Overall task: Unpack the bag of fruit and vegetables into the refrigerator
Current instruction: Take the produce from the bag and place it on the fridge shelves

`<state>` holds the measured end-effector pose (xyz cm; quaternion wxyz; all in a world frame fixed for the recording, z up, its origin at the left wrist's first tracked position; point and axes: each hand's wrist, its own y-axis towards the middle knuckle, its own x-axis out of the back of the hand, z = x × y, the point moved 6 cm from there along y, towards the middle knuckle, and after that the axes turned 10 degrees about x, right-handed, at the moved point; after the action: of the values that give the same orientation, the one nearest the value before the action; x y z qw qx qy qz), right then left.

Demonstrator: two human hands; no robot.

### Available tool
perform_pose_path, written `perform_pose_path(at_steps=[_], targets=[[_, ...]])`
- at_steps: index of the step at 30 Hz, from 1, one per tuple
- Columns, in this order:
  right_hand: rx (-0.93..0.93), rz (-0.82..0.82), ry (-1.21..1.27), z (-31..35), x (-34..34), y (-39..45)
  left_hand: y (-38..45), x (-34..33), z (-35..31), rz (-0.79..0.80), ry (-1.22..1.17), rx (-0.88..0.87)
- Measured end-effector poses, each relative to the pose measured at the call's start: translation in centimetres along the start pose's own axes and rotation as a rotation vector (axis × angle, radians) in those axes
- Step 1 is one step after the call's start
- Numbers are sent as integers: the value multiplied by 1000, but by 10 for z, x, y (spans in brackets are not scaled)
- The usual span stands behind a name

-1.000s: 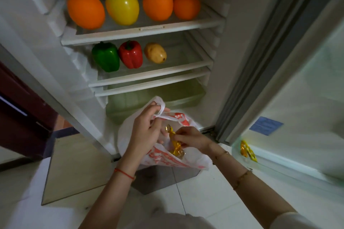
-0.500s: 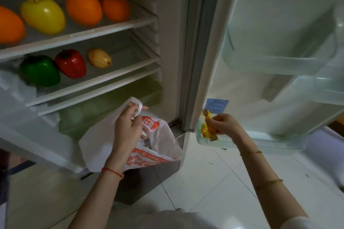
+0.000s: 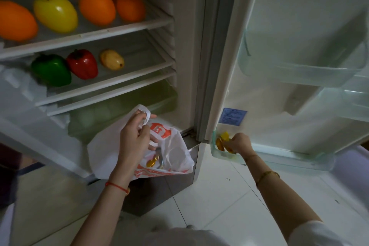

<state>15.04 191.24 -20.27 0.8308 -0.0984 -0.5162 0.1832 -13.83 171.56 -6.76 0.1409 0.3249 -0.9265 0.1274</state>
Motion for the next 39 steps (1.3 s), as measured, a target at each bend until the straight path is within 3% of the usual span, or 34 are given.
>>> perform_pose_path(at_steps=[4, 8, 13, 17, 20, 24, 28, 31, 35, 39], targets=[[26, -4, 20, 0, -6, 0, -5, 7, 3, -27, -5, 12], [64, -32, -181, 7, 5, 1, -10, 14, 6, -42, -13, 4], [296, -145, -224, 70, 35, -19, -12, 26, 14, -82, -36, 9], [505, 134, -126, 146, 17, -44, -13, 36, 20, -76, -36, 7], [662, 371, -51, 189, -32, -64, -18, 40, 22, -46, -22, -29], [933, 432, -276, 215, -116, -66, -23, 48, 23, -48, -25, -85], [884, 556, -342, 204, -178, -44, -25, 55, 28, -54, -36, -75], [631, 683, 72, 191, -188, -29, -23, 61, 31, -52, -55, -50], [417, 585, 494, 179, -193, 1, -14, 64, 45, -42, -117, 47], [430, 545, 520, 175, -196, 13, -6, 64, 54, -39, -123, 86]])
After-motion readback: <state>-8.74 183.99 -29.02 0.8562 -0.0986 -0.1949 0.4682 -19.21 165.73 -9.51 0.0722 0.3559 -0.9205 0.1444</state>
